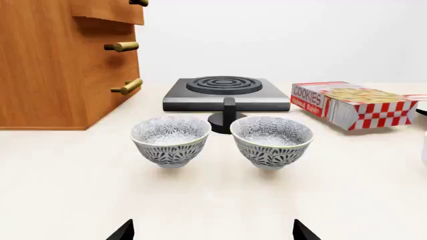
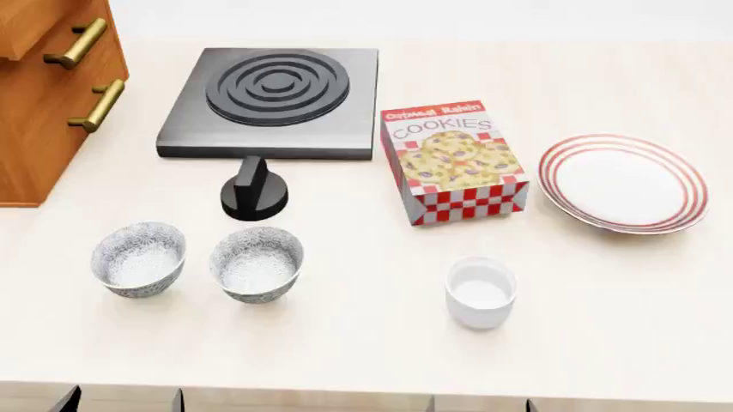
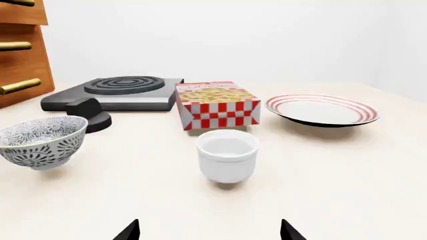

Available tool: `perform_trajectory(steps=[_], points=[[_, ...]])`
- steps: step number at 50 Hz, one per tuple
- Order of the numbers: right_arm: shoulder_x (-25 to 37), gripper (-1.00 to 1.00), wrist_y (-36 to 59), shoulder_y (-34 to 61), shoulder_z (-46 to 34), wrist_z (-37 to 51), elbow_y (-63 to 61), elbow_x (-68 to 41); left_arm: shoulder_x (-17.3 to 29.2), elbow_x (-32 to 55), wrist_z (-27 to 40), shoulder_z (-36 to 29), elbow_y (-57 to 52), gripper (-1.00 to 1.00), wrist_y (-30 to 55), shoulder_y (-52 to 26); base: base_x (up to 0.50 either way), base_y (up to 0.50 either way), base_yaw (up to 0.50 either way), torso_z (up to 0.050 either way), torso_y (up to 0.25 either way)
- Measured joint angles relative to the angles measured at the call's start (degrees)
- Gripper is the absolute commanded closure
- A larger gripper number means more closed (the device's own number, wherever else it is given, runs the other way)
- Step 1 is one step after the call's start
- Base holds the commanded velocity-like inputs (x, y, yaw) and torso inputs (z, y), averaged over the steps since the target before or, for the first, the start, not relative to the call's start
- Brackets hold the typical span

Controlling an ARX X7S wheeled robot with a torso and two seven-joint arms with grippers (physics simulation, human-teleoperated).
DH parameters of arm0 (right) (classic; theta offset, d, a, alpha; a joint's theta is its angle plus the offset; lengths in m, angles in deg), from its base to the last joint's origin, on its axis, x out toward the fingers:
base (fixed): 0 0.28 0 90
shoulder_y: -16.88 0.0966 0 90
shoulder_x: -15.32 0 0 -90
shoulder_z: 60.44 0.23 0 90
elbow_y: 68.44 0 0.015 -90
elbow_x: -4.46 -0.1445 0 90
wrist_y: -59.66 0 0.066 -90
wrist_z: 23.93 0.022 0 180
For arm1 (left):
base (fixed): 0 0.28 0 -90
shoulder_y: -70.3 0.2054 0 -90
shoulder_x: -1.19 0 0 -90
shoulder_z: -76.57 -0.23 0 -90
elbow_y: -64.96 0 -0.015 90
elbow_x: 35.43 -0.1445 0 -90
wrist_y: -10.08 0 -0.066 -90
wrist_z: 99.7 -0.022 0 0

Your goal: Pick the akita bowl from table center and place it on the plate.

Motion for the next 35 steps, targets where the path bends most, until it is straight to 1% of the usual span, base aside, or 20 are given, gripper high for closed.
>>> perform_trajectory(steps=[14,19,26,35], points=[[1.99,-1.00,1.52,-0.27,-1.49,1.42,-2.45,-1.17,2.12,-1.53,3.17,-1.86,-0.66,-1.00,-2.69,0.48,0.00,0.00,0.00,0.000,0.000],[2.80,-1.00,2.92,-0.70,-1.52,2.27,-5.14,-1.78,2.84,0.10,3.25,-2.10,-2.38,-1.00,-2.19,0.87,0.00,0.00,0.00,0.000,0.000],[4.09,-1.00,5.61,-2.18,-0.39,3.98,-11.58,-2.69,4.08,2.04,3.64,-1.94,-6.60,-1.00,1.07,0.78,0.00,0.00,0.00,0.000,0.000],[5.44,-1.00,9.11,-5.68,3.08,6.87,-22.34,-4.64,5.72,4.45,3.88,-1.47,-12.53,-1.00,5.07,0.85,0.00,0.00,0.00,0.000,0.000]])
